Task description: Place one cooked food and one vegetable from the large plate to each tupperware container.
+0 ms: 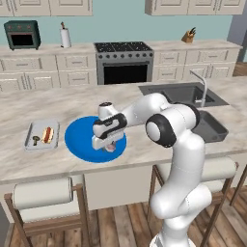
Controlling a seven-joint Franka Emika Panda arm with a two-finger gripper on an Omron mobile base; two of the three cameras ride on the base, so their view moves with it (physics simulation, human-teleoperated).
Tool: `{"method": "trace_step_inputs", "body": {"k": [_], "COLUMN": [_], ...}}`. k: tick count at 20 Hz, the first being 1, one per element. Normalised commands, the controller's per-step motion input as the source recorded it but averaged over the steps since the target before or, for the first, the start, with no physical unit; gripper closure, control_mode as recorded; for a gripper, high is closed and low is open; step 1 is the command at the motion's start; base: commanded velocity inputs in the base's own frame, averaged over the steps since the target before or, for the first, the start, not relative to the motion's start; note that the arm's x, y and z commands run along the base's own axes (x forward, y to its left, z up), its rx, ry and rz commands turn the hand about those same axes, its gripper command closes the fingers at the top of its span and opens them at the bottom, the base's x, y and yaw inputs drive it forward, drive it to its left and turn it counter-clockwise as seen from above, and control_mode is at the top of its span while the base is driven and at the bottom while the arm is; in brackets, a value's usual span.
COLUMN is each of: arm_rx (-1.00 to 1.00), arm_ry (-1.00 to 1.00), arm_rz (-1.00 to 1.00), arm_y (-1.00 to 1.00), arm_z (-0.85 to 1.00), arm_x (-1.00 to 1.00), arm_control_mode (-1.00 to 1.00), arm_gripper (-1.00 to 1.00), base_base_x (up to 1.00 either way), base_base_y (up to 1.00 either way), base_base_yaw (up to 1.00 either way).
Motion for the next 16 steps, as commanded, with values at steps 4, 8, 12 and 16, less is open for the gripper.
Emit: {"method": "trace_step_inputs", "body": {"k": [4, 8, 12, 16], "arm_rx": [0.0, -0.06, -0.06, -0.01], "arm_ry": [0.01, -0.01, 0.0, 0.0], "arm_rz": [-0.03, -0.07, -0.12, -0.19], "arm_y": [0.0, -0.09, -0.84, -1.0], "arm_z": [0.24, 0.94, 0.79, 0.6], "arm_x": [0.0, 0.0, 0.21, 0.53], "arm_control_mode": [-1.0, -1.0, -1.0, -1.0], "arm_gripper": [1.0, 1.0, 1.0, 1.0], "base_base_x": [0.0, 0.0, 0.0, 0.0], "base_base_y": [0.0, 0.0, 0.0, 0.0], "base_base_yaw": [0.0, 0.0, 0.0, 0.0]}}
